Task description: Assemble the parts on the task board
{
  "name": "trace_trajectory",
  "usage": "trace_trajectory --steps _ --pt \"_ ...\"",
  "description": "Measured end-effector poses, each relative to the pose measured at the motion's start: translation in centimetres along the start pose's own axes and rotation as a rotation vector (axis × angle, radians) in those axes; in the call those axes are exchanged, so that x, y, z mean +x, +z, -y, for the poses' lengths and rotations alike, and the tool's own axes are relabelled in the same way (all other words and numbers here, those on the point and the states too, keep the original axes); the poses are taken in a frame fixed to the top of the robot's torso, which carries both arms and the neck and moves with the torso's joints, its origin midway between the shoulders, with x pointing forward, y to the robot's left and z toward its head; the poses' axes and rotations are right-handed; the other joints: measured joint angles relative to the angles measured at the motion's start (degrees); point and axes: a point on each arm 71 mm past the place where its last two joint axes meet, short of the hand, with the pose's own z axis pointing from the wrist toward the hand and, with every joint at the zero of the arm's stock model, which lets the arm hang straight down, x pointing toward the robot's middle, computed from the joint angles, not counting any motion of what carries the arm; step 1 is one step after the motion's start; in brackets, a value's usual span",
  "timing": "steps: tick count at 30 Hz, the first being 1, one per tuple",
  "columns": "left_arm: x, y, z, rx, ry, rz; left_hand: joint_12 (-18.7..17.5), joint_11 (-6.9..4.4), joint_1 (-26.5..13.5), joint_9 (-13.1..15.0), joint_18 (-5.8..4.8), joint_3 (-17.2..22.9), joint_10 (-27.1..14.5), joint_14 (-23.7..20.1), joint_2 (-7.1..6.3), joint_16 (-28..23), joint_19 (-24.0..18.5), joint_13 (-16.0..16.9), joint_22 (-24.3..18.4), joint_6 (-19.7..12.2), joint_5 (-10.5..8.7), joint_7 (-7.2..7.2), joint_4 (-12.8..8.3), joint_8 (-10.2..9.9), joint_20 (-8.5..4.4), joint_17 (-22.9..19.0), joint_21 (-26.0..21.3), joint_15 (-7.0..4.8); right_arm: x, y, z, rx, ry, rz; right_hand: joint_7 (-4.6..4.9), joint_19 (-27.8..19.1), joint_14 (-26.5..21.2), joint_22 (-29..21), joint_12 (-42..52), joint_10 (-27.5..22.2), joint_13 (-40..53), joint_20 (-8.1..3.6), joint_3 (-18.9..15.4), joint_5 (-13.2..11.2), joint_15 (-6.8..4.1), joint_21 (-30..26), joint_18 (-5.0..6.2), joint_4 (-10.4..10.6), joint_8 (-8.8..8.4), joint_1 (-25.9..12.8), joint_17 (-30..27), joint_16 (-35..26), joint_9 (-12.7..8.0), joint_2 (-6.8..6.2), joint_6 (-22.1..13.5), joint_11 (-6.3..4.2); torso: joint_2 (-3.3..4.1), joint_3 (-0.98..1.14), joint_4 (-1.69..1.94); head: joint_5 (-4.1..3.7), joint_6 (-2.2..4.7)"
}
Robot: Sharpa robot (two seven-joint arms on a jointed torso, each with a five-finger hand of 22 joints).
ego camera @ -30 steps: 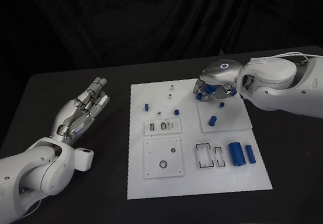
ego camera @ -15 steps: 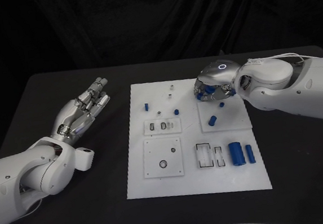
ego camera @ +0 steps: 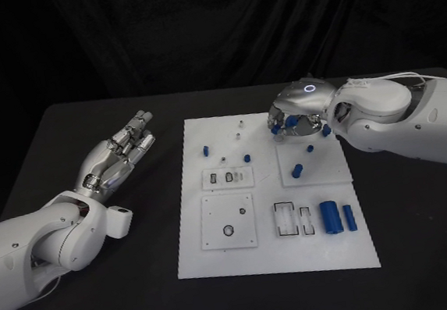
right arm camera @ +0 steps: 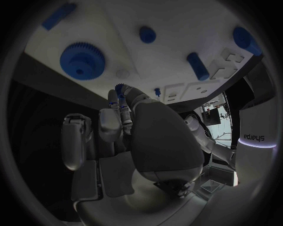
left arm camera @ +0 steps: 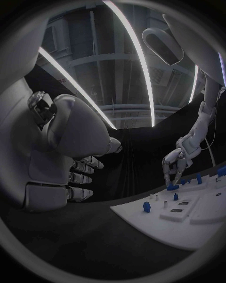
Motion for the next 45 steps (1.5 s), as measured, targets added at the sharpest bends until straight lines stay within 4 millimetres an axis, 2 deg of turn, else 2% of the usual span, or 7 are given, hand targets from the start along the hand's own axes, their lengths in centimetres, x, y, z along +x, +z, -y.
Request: trace_trajectory --steps 5,13,19,24,32,45 --pt "0.0 0.0 0.0 0.0 -0.001 0.0 0.0 0.0 0.0 0.0 0.0 0.0 0.0 0.0 0.0 0.0 0.0 0.0 0.0 0.0 0.0 0.0 0.0 0.0 0.0 0.01 0.0 0.0 -2.9 1.2 -0.4 -0.02 -0.028 0.066 0.01 0.0 0.2 0.0 -0.08 0.29 0.0 0.0 0.06 -0.16 -0.2 0.0 0.0 -0.06 0.5 0.0 0.13 0.0 0.0 0.0 0.0 0.1 0.11 -0.12 0.15 -0.19 0.4" --pt "0.3 0.2 0.0 0.002 -0.004 -0.005 0.0 0.19 0.0 0.0 0.0 0.0 0.2 0.0 0.0 0.0 0.0 0.01 -0.02 0.2 0.24 0.2 0.0 0.0 0.0 -0.01 0.0 0.0 -4.2 3.7 -1.1 -0.031 -0.027 0.094 0.04 0.0 0.2 0.0 -0.2 0.29 0.0 0.0 0.22 -0.6 -0.19 0.0 0.0 -0.22 0.82 0.31 0.41 0.0 0.0 -0.28 -0.01 0.1 0.36 -0.25 0.35 -0.49 1.06" --pt "0.5 0.4 0.0 0.003 -0.006 -0.009 0.0 0.19 0.0 0.0 0.0 0.0 0.2 0.0 0.0 0.0 -0.15 0.01 -0.05 0.2 0.23 0.2 0.0 0.0 0.15 -0.04 0.0 0.0 -4.0 5.5 -1.2 -0.019 -0.023 0.084 0.26 0.0 0.2 0.0 -1.07 0.29 -0.02 0.0 0.21 -1.02 -0.19 0.0 0.0 -0.23 0.82 0.2 0.41 0.0 0.0 -0.17 0.18 0.1 0.55 -0.28 0.42 -0.76 1.42" --pt "0.6 0.4 0.0 0.004 -0.008 -0.012 0.0 0.19 0.0 0.0 0.0 0.15 0.2 0.0 0.0 0.0 -0.21 0.01 -0.04 0.2 0.23 0.2 -0.16 0.0 0.2 -0.04 0.0 0.0 -3.2 6.3 -1.2 -0.009 -0.006 0.064 0.47 0.0 0.2 0.04 -1.61 0.29 -0.15 0.0 0.53 -1.05 -0.19 0.0 0.0 -0.21 0.41 0.04 0.4 0.0 0.0 -0.02 -0.03 0.11 0.58 -0.32 0.59 -0.81 1.46" --pt "0.5 0.4 0.0 0.003 -0.009 -0.012 0.0 0.19 0.0 -0.01 0.01 0.15 0.2 0.0 0.0 0.0 -0.21 0.01 -0.04 0.2 0.23 0.2 -0.16 0.0 0.2 -0.03 0.0 0.0 -2.1 6.8 -1.3 -0.002 0.022 0.034 0.98 0.0 0.2 0.04 -2.19 -0.03 -0.17 0.01 0.84 -1.06 -0.19 0.0 0.0 -0.21 -0.03 -0.18 0.4 0.0 0.01 0.2 -0.54 0.45 0.62 -0.36 0.61 -0.36 1.04" --pt "0.6 0.4 -0.1 0.004 -0.013 -0.018 0.0 0.41 0.47 -0.01 0.0 0.15 -0.02 0.21 0.03 0.0 -0.21 0.01 -0.03 0.2 0.5 0.2 -0.16 0.0 0.2 -0.01 0.0 0.21 -1.7 6.9 -1.2 0.004 0.039 0.024 1.33 0.0 0.19 0.03 -2.74 -0.23 -0.14 0.01 1.0 -1.07 -0.19 -0.22 0.0 -0.37 -0.41 -0.18 0.39 0.0 0.03 0.18 -0.73 0.66 0.63 -0.4 0.52 -0.35 0.51"
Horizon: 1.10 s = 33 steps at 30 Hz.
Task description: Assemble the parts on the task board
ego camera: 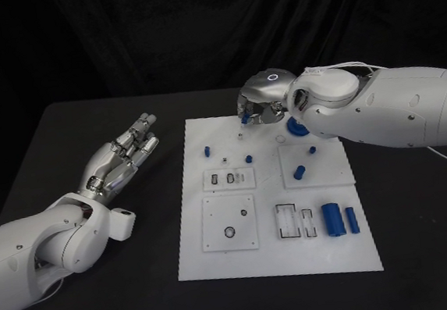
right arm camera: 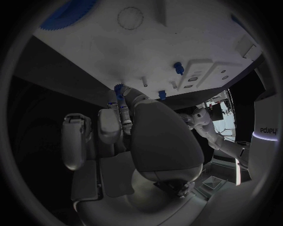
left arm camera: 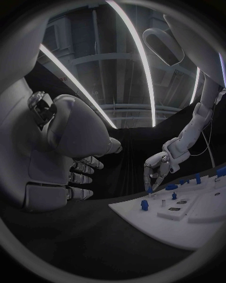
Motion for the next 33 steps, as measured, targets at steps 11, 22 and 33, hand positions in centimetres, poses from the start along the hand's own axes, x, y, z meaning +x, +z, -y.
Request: trace_trajectory --steps 11,22,33 --pt "0.08 0.05 -0.01 0.0 -0.005 -0.006 0.0 0.19 0.0 0.02 0.01 0.09 0.19 0.0 0.0 0.0 0.01 0.0 0.01 0.21 0.0 0.2 0.09 0.0 0.41 0.01 0.0 0.42 -0.02 0.19 0.04 0.003 0.001 -0.004 0.25 -0.22 -0.21 -0.01 -0.56 -0.11 0.01 0.21 0.17 -0.42 0.21 0.0 0.0 0.17 -0.31 0.01 -0.3 -0.26 0.72 -0.01 -0.05 0.3 0.0 -0.07 -0.02 -0.22 -0.35" --pt "0.03 0.12 -0.08 0.0 -0.006 -0.009 0.0 0.42 0.0 0.07 0.01 0.33 0.01 -0.21 0.0 0.0 0.01 0.01 0.01 0.43 0.0 0.42 0.0 0.0 0.41 0.02 0.0 0.62 -0.04 0.27 -0.15 -0.001 0.004 -0.008 0.45 -0.22 -0.41 -0.01 -1.52 -0.39 -0.01 0.22 0.32 -1.16 0.41 -0.23 0.01 0.32 -0.67 -0.3 -0.44 -0.49 2.46 -0.31 -0.26 0.61 0.0 -0.07 -0.02 -0.29 -0.42" --pt "0.02 0.25 -0.17 -0.001 -0.007 -0.011 0.0 0.41 0.21 0.06 0.01 0.32 0.01 -0.21 0.21 0.0 0.21 -0.04 0.02 0.22 0.0 0.62 0.0 0.0 0.62 -0.03 0.0 0.62 0.28 0.41 -0.63 -0.013 0.008 -0.022 0.44 -0.42 -0.41 -0.02 -1.9 -0.6 -0.11 0.42 0.48 -1.32 0.41 -0.23 0.0 0.48 -0.96 -0.54 -0.51 -0.49 3.32 -0.09 -0.67 0.82 0.0 -0.08 -0.02 -0.32 -0.45"
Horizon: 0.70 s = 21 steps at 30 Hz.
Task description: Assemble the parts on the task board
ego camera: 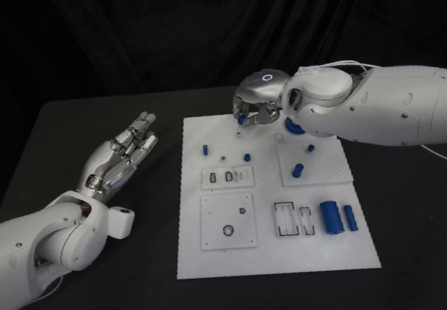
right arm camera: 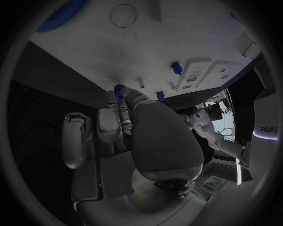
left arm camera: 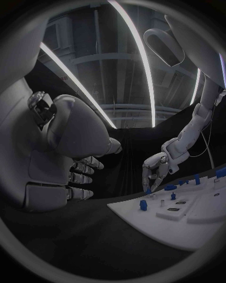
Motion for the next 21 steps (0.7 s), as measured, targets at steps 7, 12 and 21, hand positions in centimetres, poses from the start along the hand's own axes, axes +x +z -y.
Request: trace_trajectory --steps 7,12,21 --pt "0.01 0.04 -0.03 0.0 -0.001 -0.002 -0.23 0.0 0.0 -0.01 0.0 0.0 0.0 0.0 0.0 0.0 -0.21 0.01 0.0 0.0 0.0 0.0 0.0 0.0 0.21 0.0 0.0 0.0 0.01 0.06 -0.07 -0.001 0.0 -0.005 -0.04 -0.12 -0.19 0.0 -0.58 -0.77 0.0 0.12 0.16 -0.68 0.19 -0.21 0.0 0.16 -0.67 -0.37 -0.23 -0.24 1.81 -0.35 -0.69 0.26 0.01 -0.02 0.0 -0.01 0.05" --pt "-0.04 0.06 -0.06 0.0 -0.001 -0.003 -0.23 0.0 0.0 -0.01 0.0 0.0 0.0 0.21 0.0 0.0 -0.21 0.01 0.01 0.0 0.0 0.0 0.0 0.0 0.21 0.01 0.0 0.21 0.17 0.06 -0.1 -0.001 0.0 -0.021 -0.41 -0.52 -0.61 0.0 -0.88 -4.27 -0.01 0.51 0.71 -1.7 0.61 -0.69 0.0 0.71 -2.98 -1.93 -1.03 -0.87 1.2 -0.5 -4.04 0.93 0.02 -0.02 0.01 -0.01 -0.03" --pt "-0.05 0.15 -0.12 -0.001 -0.002 -0.004 -0.23 0.19 0.23 -0.02 0.0 0.0 -0.21 0.21 -0.23 0.0 -0.21 -0.04 0.01 -0.21 0.0 0.2 0.0 0.0 0.21 0.02 0.0 0.21 0.43 0.01 0.03 0.019 0.001 -0.04 -3.91 -4.33 -4.14 -1.64 -0.88 -24.66 -0.12 1.05 -2.81 -3.48 1.38 -4.81 0.94 -0.72 -5.48 -2.43 -6.33 -4.39 -5.41 -1.02 -24.68 3.02 0.03 -0.04 0.0 0.08 -0.07"
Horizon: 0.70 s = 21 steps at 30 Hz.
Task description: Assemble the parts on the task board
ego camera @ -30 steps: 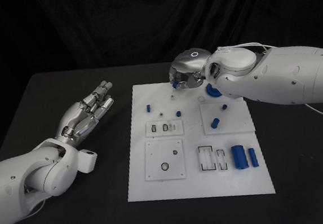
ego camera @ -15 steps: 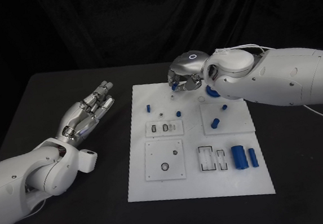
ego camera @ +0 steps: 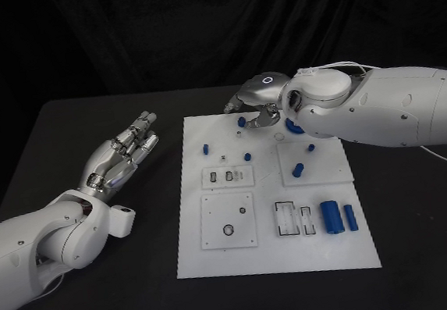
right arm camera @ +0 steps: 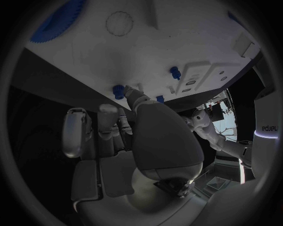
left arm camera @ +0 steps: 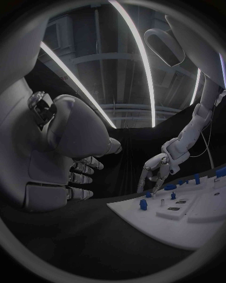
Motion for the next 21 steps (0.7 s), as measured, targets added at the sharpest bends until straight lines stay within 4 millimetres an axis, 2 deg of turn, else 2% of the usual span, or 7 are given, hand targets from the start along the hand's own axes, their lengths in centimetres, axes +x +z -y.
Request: trace_trajectory --steps 3,7,12,14,18,20,21 --pt "0.0 0.0 0.0 0.0 -0.001 -0.001 0.0 0.0 0.0 0.0 0.0 0.0 0.0 0.0 0.0 0.0 0.0 0.0 0.0 0.0 0.0 0.0 0.0 0.0 0.0 0.01 0.0 0.0 0.0 -0.1 0.3 0.014 0.0 0.003 0.1 -0.07 0.0 -0.32 0.0 -1.36 0.0 0.07 -0.55 0.0 0.0 -0.18 0.0 -0.26 -0.21 -0.05 -0.32 0.0 -1.08 0.05 -3.28 0.02 0.0 -0.01 0.02 0.01 0.1" --pt "0.0 0.0 0.0 0.0 -0.002 -0.003 0.0 0.0 0.0 0.0 0.0 0.0 0.0 -0.21 0.0 0.0 0.0 0.0 0.0 0.0 0.0 0.0 0.0 0.0 0.0 0.01 0.0 0.2 -0.1 -0.9 0.8 0.026 0.005 0.036 0.35 -0.07 -0.2 -0.17 1.83 0.0 0.27 0.07 -1.17 0.15 -0.2 -0.18 0.0 -0.88 0.04 -0.25 -0.05 0.0 -1.15 0.31 -1.31 -0.22 0.0 0.0 0.01 0.13 0.4" --pt "-0.2 -0.2 0.0 -0.002 -0.001 0.0 0.0 0.0 0.23 -0.01 0.0 0.16 0.0 -0.2 0.23 0.0 0.0 0.01 0.0 0.0 0.0 0.0 -0.17 0.0 0.0 0.02 0.0 0.2 -0.8 -3.0 1.8 0.03 0.019 0.134 4.27 1.71 1.07 1.64 8.24 9.62 1.76 -0.1 -1.09 2.51 -0.2 1.34 -0.01 -1.19 2.02 0.35 4.0 2.47 -0.39 1.36 7.46 -0.9 0.01 0.01 -0.01 0.5 0.56" --pt "-0.4 -0.3 0.0 -0.003 -0.001 0.002 0.0 0.0 0.22 -0.01 0.0 0.16 0.0 -0.2 0.23 0.0 0.0 0.01 0.0 0.0 0.0 0.0 -0.17 0.0 0.0 0.02 0.0 0.2 -1.5 -4.0 2.2 0.03 0.02 0.177 5.74 2.32 1.31 1.67 12.24 15.02 3.31 -0.25 -0.26 2.9 -0.36 2.09 -0.01 -0.94 3.2 0.34 5.54 3.36 -0.1 1.36 11.13 -2.16 0.03 0.01 -0.02 0.63 0.56" --pt "-0.6 -0.5 0.0 -0.004 0.001 0.006 0.0 -0.01 0.22 -0.01 -0.01 0.16 0.0 -0.2 0.23 0.0 0.2 0.01 0.0 0.0 0.25 0.0 -0.16 0.0 0.2 0.02 0.0 0.2 -3.3 -6.3 3.4 0.041 0.015 0.253 4.61 2.61 1.84 1.67 27.23 18.59 13.36 -1.76 -0.14 2.59 -2.09 2.17 -0.02 -0.58 3.47 0.07 6.15 3.51 -0.24 0.75 15.7 -4.74 0.03 0.02 -0.09 0.8 0.27" --pt "-0.6 -0.5 0.0 -0.004 0.001 0.006 0.0 -0.01 0.22 -0.01 -0.01 0.16 0.0 -0.2 0.23 0.0 0.2 0.01 0.0 0.0 0.25 0.0 -0.16 0.0 0.2 0.02 0.0 0.2 -3.6 -7.4 4.0 0.052 0.016 0.268 3.5 1.3 0.54 1.67 49.03 17.25 34.71 -2.8 -1.07 1.47 -2.85 0.73 -0.02 0.95 2.98 -1.62 3.36 1.3 -0.21 0.05 17.38 -6.21 0.03 0.02 -0.12 0.79 0.21" --pt "-0.6 -0.5 0.1 -0.004 0.001 0.006 0.0 -0.01 0.22 -0.01 0.0 0.16 0.0 -0.2 0.23 0.0 0.2 0.01 -0.01 0.0 0.25 0.0 -0.16 0.0 0.2 0.03 0.0 0.2 -3.6 -7.8 4.3 0.058 0.016 0.268 3.17 1.04 0.42 1.67 60.97 21.97 48.77 -2.88 -1.61 1.0 -3.0 0.32 -0.02 1.83 2.5 -2.78 4.05 1.44 -0.06 0.18 17.71 -6.66 0.02 0.02 -0.13 0.75 0.21"
